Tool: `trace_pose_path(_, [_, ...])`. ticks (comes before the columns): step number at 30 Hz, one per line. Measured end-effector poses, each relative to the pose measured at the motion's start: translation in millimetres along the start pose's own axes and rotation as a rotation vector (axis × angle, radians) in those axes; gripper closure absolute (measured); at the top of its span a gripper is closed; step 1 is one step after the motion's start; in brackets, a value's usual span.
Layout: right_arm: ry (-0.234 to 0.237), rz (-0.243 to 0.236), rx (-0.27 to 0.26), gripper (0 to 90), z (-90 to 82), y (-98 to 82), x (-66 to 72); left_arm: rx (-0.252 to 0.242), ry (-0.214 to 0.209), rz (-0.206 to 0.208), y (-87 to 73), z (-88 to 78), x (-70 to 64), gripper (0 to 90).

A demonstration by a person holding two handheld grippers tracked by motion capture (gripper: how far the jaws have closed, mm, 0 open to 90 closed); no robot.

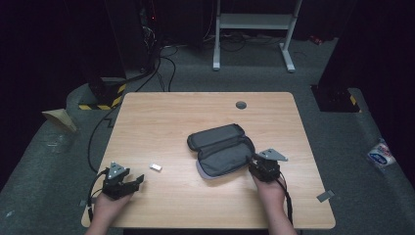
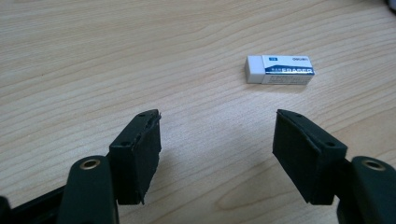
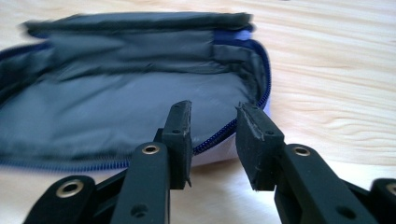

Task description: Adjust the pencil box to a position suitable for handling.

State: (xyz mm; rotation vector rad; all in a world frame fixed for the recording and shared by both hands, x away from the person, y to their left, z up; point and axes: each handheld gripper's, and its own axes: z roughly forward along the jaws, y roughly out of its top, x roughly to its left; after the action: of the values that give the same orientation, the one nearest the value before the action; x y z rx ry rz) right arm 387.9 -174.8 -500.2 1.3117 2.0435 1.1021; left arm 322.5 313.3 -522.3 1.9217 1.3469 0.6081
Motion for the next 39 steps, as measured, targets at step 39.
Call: trace_pose_path(39, [0.061,-0.010,-0.020,51.1,-3.2,1.9,25.1,-0.058,-0.187,0.104,29.9,11.2,-78.1,37.6])
